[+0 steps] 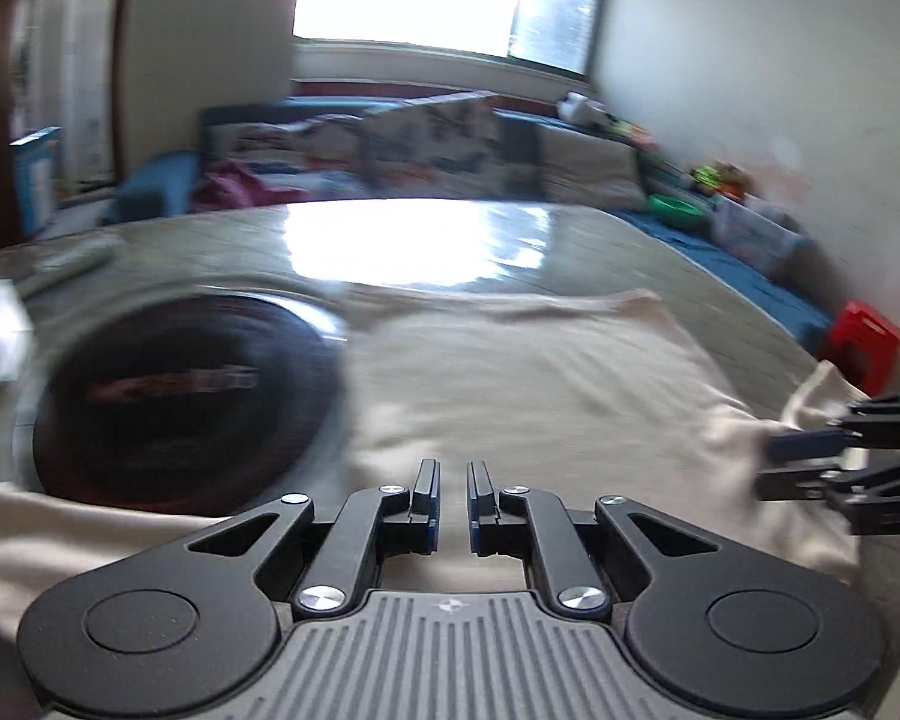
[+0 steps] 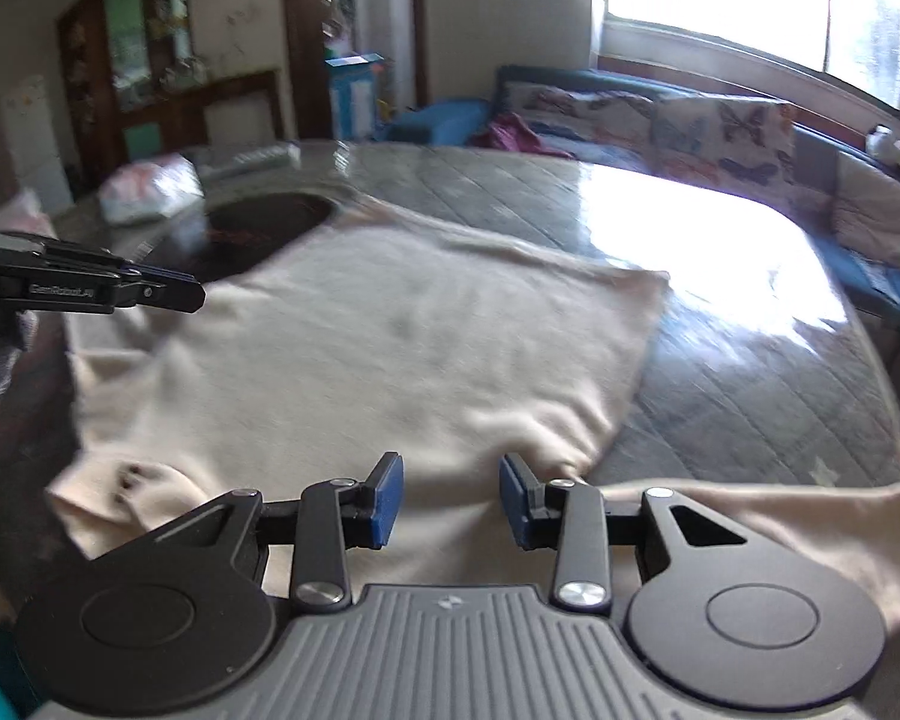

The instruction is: Fold clothes

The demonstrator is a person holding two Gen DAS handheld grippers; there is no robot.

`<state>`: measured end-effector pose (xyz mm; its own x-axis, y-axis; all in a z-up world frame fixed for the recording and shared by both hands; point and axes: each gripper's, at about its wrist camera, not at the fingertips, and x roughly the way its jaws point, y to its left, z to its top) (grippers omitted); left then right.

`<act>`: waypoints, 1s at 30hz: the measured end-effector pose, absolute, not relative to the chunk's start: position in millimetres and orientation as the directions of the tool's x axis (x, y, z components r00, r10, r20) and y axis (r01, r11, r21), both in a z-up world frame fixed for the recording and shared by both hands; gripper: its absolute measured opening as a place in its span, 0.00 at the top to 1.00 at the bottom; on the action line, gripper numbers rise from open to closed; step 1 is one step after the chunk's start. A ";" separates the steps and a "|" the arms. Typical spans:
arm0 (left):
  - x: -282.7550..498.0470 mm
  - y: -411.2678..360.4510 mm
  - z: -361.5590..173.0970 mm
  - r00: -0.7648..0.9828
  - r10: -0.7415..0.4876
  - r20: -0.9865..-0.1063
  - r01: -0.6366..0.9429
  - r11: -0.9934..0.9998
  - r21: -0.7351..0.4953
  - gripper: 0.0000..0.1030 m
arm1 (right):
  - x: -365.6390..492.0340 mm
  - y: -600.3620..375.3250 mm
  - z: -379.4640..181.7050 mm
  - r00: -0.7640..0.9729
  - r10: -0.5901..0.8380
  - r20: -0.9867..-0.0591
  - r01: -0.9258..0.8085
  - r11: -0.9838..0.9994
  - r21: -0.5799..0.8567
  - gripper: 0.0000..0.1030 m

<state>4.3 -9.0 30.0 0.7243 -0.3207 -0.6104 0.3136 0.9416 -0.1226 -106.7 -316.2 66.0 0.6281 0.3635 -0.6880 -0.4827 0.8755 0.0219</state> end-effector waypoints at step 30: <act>-38.2 -123.3 19.9 0.544 -0.545 -0.638 0.636 0.764 -0.110 0.80 | -107.0 -506.6 52.0 0.753 -0.143 -0.642 0.219 0.975 0.040 0.77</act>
